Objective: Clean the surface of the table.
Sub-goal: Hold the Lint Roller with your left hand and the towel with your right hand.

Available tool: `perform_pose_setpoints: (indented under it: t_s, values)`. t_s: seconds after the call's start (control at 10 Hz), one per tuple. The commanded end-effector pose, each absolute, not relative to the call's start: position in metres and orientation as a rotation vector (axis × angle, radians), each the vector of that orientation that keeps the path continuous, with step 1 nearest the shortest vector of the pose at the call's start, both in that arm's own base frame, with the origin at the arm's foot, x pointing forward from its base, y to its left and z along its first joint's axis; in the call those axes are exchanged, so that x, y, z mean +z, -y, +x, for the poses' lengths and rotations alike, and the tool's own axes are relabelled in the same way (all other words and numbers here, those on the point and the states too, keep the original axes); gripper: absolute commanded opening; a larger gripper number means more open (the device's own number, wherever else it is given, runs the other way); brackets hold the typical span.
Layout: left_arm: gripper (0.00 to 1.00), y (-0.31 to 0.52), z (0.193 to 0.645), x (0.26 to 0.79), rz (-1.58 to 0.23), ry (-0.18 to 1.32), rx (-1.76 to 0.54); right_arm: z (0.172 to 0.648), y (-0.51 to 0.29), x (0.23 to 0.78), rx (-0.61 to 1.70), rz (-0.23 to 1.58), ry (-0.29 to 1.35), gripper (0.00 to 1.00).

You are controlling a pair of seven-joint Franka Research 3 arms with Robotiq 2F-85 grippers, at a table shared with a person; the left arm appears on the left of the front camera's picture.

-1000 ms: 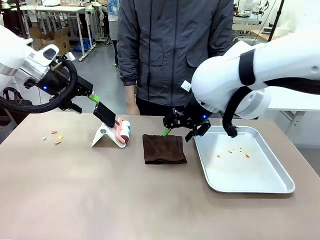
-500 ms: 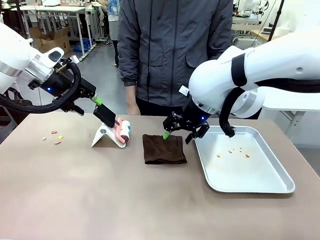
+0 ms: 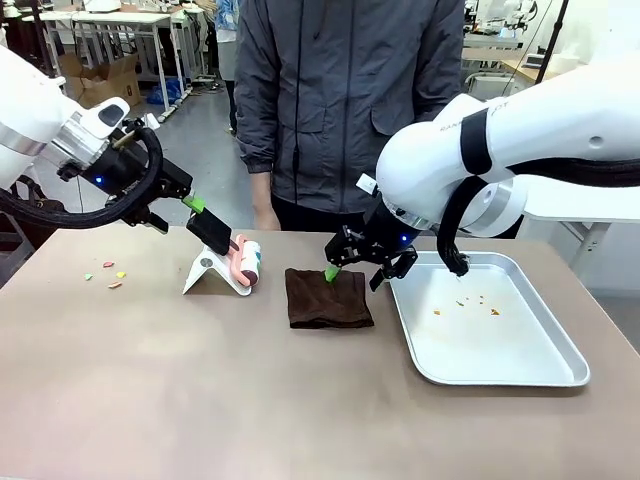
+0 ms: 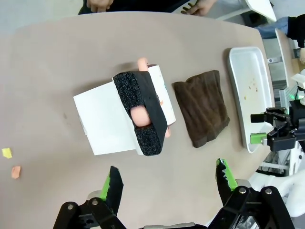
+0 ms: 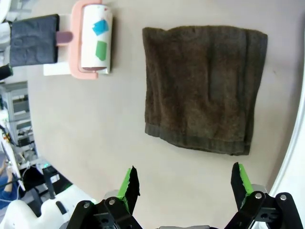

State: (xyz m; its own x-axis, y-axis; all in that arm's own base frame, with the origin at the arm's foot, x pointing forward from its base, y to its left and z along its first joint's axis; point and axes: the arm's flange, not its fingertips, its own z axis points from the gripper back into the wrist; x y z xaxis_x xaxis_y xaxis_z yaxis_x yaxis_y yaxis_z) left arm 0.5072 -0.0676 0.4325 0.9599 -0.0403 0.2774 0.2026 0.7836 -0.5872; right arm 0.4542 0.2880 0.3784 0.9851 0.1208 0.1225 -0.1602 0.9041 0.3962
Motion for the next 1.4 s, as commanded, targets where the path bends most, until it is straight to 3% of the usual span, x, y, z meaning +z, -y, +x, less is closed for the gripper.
perform_pose_setpoints:
  t_s: [0.0,0.8,1.3]
  values:
    - [1.00,0.072,0.531,0.429,-0.654,0.203,-0.141,0.477,-0.306,0.374,0.115,0.365,0.086,1.00]
    - [1.00,0.090,0.557,0.413,-0.639,0.127,-0.133,0.531,-0.353,0.324,-0.045,0.055,0.081,1.00]
    - [1.00,0.085,0.560,0.409,-0.632,0.119,-0.146,0.539,-0.342,0.304,-0.127,0.019,0.047,1.00]
